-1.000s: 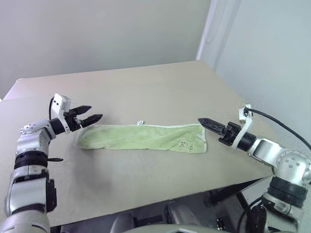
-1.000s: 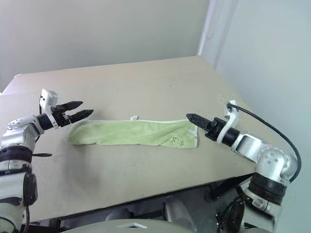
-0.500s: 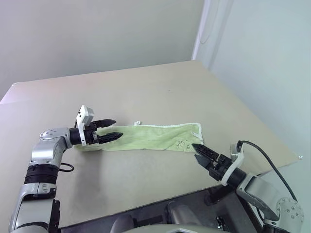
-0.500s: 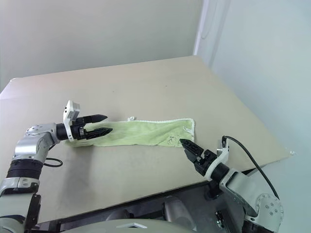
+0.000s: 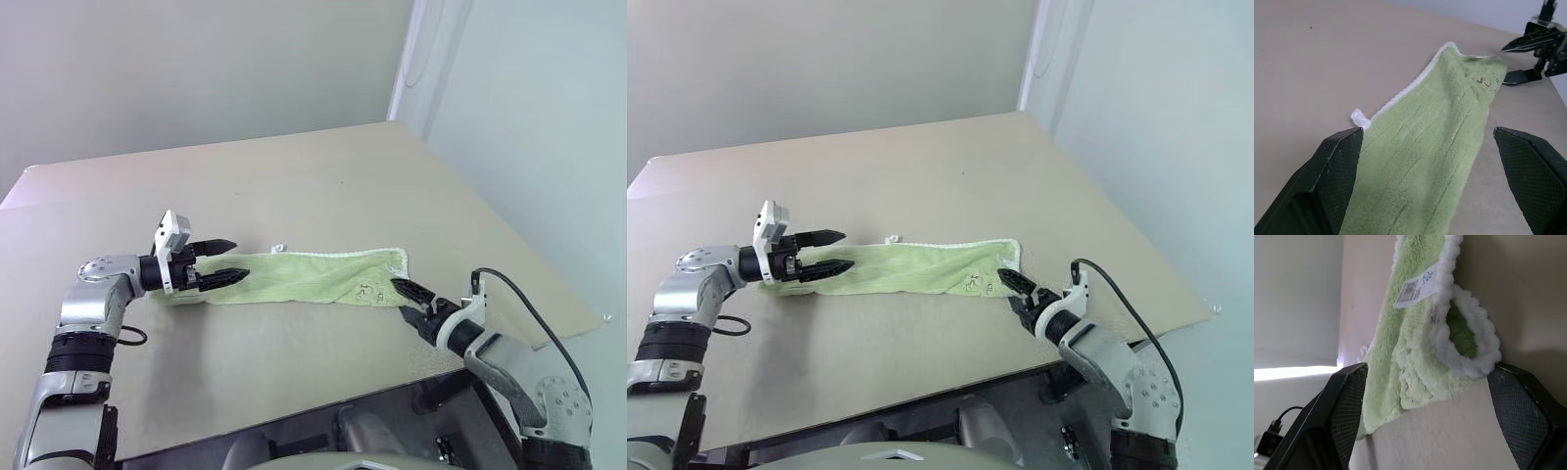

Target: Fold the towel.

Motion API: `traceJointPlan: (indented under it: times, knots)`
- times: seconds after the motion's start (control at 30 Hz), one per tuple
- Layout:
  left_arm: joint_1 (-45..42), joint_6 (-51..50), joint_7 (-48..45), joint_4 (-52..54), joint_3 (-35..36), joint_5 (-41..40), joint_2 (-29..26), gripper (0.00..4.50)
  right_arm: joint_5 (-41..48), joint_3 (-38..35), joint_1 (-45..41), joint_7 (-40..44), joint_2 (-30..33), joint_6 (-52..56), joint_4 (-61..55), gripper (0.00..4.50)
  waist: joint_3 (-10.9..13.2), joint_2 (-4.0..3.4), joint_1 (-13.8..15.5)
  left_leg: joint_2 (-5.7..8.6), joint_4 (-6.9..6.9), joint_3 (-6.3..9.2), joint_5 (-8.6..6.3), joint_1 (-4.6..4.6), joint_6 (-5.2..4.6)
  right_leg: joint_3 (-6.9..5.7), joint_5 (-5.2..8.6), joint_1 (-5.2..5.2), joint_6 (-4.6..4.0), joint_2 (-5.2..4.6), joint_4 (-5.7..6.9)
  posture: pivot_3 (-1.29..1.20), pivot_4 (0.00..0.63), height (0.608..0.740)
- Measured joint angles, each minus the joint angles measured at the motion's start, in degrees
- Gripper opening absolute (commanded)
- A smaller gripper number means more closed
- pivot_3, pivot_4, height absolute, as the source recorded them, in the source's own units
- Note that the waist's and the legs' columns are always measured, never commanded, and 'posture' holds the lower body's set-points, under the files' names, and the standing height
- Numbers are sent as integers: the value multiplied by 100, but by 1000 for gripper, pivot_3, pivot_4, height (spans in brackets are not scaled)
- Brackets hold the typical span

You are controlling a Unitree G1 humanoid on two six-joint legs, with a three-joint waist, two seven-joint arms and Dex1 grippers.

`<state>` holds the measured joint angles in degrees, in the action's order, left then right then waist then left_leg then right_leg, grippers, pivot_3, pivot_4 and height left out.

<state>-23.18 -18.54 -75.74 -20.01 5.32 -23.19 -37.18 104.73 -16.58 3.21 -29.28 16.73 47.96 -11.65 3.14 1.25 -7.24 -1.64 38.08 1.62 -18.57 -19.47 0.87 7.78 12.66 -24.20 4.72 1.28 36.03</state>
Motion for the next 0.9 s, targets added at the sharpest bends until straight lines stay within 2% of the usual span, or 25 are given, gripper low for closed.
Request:
traceJointPlan:
  times: [0.23,0.27,0.37,0.63,0.67,0.77,0.9]
  knots:
    - [6,16,40,-5,3,-3,-9,4500,-151,281,-304,-5,-33,-154,181,3960,1,-1,-11,-3,-3,-2,0,0,0,1,0,-6,-1,5,1,0,0,740]
    - [6,29,46,-8,4,-3,-9,4500,-199,316,-334,-7,-60,-184,188,3790,1,-1,-11,-3,-4,-2,0,0,0,1,0,-7,-1,5,0,0,0,740]
    - [6,76,78,-27,5,1,-9,4500,-397,407,-428,-26,-141,-272,279,3084,1,-1,-7,-4,-4,-2,0,0,0,1,0,-9,-1,4,0,0,0,740]
    - [4,288,157,-204,6,21,-11,4500,-658,427,-390,126,-44,-286,286,162,1,-2,6,-4,-4,-1,0,0,0,1,0,-16,-1,4,-6,0,0,740]
    - [-3,324,170,-247,5,27,-12,4500,-627,409,-366,196,73,-245,242,36,0,0,18,-3,-4,-2,0,0,0,1,1,-16,0,1,-8,0,0,740]
    - [-6,405,212,-330,5,58,-32,4500,-585,145,-165,390,533,-141,229,36,0,0,105,6,-3,0,0,-5,0,0,2,-15,3,-7,-24,0,0,740]
    - [-19,489,215,-524,3,132,-50,4500,-553,-332,9,801,1451,175,509,36,1,-1,161,9,-4,-4,-1,-13,-2,2,1,-15,5,-7,-42,0,0,740]
